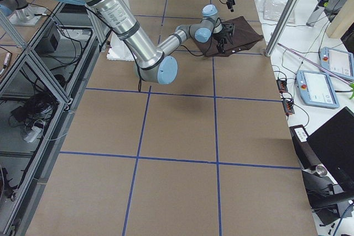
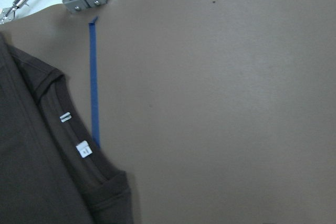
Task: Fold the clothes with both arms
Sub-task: 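Reach the right gripper to the shirt's collar edge near the left gripper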
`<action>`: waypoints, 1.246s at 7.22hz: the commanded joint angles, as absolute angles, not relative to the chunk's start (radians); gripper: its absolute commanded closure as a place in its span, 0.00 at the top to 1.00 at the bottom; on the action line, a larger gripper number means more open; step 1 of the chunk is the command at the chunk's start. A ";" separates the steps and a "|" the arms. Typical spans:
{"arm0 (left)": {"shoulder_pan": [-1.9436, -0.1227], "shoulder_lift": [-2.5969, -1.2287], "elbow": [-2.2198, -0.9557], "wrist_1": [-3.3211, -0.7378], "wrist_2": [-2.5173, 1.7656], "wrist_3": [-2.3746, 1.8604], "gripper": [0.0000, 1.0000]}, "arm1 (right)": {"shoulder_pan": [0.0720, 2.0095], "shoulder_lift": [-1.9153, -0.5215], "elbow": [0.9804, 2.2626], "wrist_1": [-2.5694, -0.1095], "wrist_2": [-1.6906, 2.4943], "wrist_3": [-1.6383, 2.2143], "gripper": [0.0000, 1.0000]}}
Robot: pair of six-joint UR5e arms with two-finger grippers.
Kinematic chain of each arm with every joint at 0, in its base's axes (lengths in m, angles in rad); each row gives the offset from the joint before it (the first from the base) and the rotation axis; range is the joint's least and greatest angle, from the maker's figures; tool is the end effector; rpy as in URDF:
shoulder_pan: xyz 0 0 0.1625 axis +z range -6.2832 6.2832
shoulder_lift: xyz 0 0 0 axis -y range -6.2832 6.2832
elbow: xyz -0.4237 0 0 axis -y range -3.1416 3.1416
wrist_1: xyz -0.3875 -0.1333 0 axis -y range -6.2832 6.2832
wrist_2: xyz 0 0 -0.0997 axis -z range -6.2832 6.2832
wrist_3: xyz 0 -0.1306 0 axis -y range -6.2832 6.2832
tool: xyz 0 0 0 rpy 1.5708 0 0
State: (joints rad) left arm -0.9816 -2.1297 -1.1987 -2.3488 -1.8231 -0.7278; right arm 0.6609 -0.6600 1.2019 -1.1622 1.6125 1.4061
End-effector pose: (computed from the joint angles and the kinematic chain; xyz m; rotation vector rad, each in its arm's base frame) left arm 0.3420 -0.6929 0.4398 0.6163 0.7704 -0.0055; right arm -0.5774 -0.6109 0.2171 0.3490 -0.8938 0.4381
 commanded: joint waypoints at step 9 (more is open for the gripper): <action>-0.980 -2.125 -1.203 -2.350 -1.825 -0.735 1.00 | 0.578 -0.580 0.999 -1.158 1.493 1.411 0.47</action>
